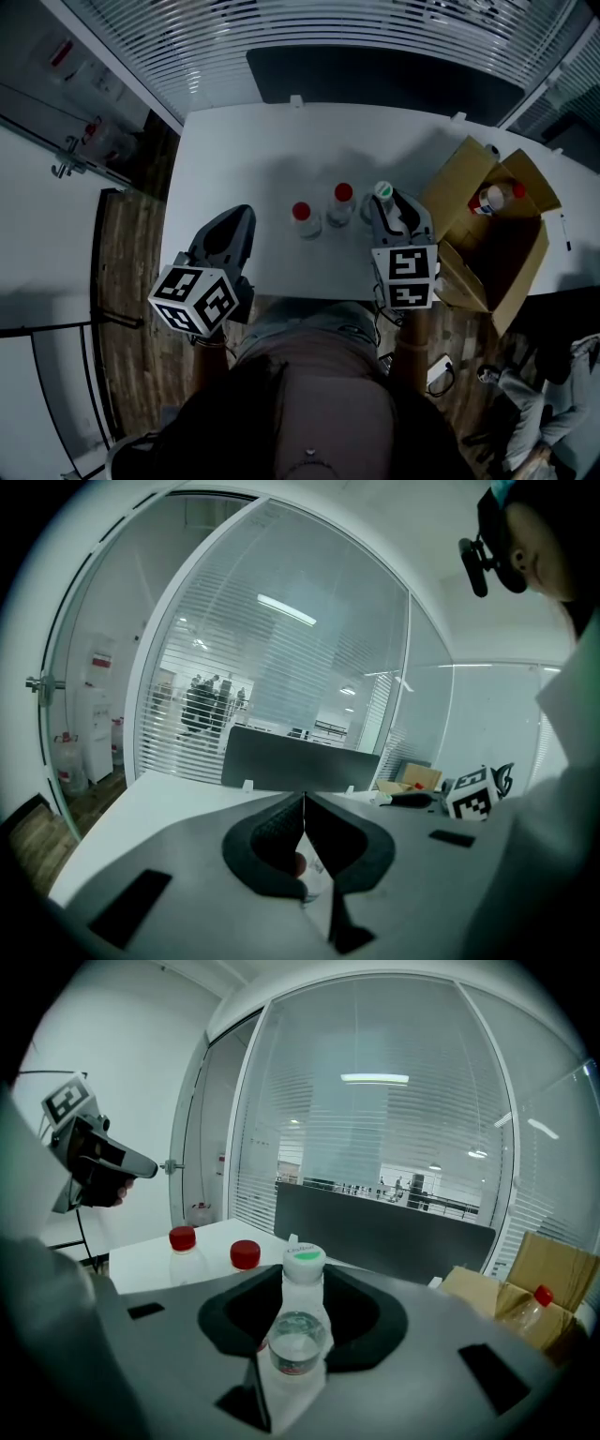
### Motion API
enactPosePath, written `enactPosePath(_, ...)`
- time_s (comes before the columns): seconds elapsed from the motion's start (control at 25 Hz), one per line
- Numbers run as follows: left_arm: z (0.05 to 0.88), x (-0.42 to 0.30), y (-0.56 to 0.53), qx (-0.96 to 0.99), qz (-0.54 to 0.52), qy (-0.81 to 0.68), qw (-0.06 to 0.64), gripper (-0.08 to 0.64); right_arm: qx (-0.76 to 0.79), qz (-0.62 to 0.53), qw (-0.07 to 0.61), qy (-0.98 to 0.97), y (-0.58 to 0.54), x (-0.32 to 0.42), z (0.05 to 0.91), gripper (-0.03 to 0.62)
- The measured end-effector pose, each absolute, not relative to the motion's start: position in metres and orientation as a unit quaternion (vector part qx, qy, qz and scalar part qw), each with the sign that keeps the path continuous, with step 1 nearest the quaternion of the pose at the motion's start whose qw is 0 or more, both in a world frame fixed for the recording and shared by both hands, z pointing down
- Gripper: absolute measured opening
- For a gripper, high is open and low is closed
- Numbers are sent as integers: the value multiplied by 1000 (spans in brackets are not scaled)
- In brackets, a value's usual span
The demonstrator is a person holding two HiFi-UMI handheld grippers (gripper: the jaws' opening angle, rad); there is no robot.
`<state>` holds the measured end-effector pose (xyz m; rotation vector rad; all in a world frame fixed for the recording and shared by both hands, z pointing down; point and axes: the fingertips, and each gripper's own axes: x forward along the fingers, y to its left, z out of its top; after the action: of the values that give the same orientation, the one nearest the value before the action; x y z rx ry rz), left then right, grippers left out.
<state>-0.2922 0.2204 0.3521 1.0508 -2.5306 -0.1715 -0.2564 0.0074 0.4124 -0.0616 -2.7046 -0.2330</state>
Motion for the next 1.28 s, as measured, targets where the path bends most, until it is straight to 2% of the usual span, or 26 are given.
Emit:
enactPosePath(0.6,353,-303,221,386,-59,-899,198,9,-8,-88,271,-958,9,-260,435,149)
enactPosePath(1.28,355,-311,205,411,-58,-888,198,9,12,-79,303,-950,5,-256,440,150)
